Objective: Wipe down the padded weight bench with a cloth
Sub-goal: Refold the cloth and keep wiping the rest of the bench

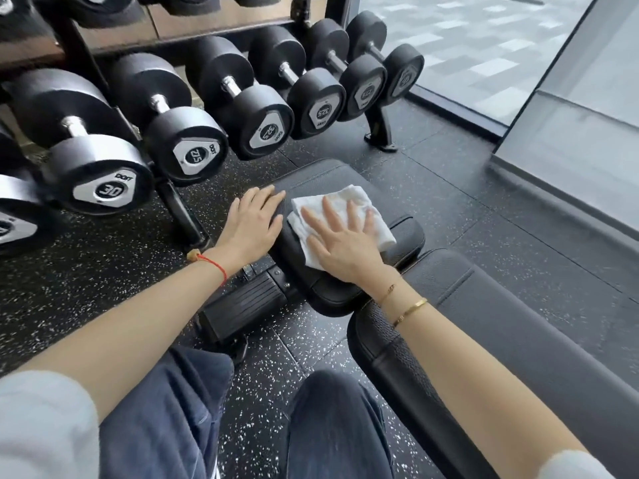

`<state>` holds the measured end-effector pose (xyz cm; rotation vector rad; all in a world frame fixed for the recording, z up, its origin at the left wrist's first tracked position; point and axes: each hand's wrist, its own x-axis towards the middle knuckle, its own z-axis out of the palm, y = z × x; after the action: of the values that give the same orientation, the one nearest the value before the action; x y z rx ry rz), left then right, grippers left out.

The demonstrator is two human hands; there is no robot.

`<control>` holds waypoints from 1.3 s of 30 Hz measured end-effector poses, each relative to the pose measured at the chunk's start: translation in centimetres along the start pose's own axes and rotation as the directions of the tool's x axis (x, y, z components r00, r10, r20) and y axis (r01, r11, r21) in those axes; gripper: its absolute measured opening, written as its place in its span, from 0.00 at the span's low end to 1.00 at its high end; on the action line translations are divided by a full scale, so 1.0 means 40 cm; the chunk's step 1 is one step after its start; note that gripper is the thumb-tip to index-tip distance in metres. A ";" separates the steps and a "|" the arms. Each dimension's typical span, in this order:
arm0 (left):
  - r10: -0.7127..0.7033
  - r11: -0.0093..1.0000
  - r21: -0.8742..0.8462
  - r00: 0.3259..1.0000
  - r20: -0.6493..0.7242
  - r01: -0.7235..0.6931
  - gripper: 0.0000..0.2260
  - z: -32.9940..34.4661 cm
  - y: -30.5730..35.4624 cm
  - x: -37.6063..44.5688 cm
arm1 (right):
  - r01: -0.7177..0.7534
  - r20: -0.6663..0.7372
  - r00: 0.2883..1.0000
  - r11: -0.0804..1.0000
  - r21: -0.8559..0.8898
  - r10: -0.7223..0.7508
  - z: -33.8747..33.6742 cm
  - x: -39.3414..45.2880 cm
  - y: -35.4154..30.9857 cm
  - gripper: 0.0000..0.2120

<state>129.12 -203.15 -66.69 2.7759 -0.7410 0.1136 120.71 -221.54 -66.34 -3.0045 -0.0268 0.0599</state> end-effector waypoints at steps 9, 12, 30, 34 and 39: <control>0.057 0.998 -0.016 0.997 0.051 -0.057 0.24 0.024 -0.053 0.014 | -0.223 0.006 0.975 0.973 0.058 0.223 -0.022 0.122 0.125 0.25; 0.083 0.996 -0.043 0.994 0.075 -0.080 0.24 0.016 -0.074 0.023 | -0.242 0.038 0.970 0.968 0.068 0.240 -0.034 0.216 0.085 0.25; 0.042 0.999 -0.028 0.993 0.108 -0.039 0.25 -0.007 -0.081 0.014 | -0.293 0.039 0.956 0.955 0.032 0.292 -0.043 0.196 0.062 0.26; 0.031 0.999 -0.024 0.994 0.102 -0.029 0.26 -0.003 -0.078 0.016 | -0.060 0.035 0.998 0.998 -0.018 0.060 -0.005 0.162 -0.058 0.26; 0.038 0.999 -0.011 0.992 0.117 -0.037 0.26 -0.003 -0.087 0.015 | 0.027 0.006 1.000 0.999 -0.038 -0.027 0.013 0.025 -0.024 0.26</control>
<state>131.37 -200.50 -67.29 2.7799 -0.8202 -0.0465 121.66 -220.50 -66.77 -3.0414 -0.0695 0.0658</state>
